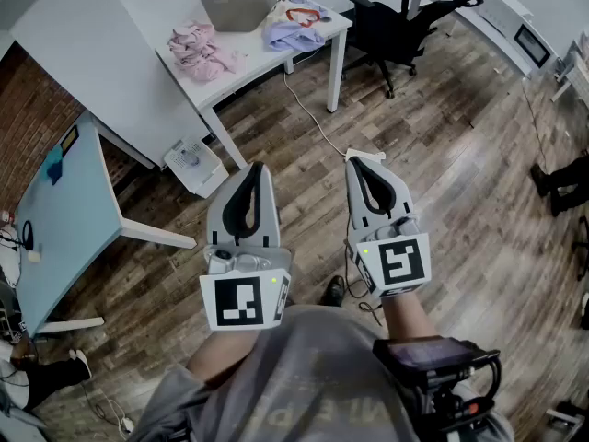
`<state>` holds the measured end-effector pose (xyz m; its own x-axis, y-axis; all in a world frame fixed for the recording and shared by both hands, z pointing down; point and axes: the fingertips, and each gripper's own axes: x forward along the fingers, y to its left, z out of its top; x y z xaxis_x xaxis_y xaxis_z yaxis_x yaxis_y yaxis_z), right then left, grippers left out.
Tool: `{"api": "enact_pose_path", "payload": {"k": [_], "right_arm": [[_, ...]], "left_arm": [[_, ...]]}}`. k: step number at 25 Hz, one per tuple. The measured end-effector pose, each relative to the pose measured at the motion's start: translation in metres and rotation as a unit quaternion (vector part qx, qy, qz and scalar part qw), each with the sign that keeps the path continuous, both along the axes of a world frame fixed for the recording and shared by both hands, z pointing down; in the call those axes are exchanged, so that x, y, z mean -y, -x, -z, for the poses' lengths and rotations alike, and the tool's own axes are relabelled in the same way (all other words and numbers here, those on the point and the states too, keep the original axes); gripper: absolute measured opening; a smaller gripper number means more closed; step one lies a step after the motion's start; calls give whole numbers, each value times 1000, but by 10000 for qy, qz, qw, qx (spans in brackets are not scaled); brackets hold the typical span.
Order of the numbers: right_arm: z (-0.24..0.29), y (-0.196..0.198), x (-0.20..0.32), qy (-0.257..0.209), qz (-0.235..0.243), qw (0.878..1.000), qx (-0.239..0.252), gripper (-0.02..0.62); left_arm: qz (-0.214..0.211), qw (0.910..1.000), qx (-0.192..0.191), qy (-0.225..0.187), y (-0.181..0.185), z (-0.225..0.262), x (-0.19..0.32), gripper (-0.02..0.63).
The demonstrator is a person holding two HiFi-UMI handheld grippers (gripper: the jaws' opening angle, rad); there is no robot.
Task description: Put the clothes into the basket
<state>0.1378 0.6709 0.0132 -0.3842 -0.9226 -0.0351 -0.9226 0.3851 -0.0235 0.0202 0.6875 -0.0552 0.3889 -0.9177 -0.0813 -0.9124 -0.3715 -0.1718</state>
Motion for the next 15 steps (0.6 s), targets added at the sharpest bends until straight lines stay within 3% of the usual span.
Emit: {"api": "enact_pose_path", "payload": {"k": [15], "right_arm": [[-16, -53, 24, 75, 299, 9990, 330, 6]], "left_arm": [[216, 9997, 127, -30, -49, -10, 18, 8]]}}
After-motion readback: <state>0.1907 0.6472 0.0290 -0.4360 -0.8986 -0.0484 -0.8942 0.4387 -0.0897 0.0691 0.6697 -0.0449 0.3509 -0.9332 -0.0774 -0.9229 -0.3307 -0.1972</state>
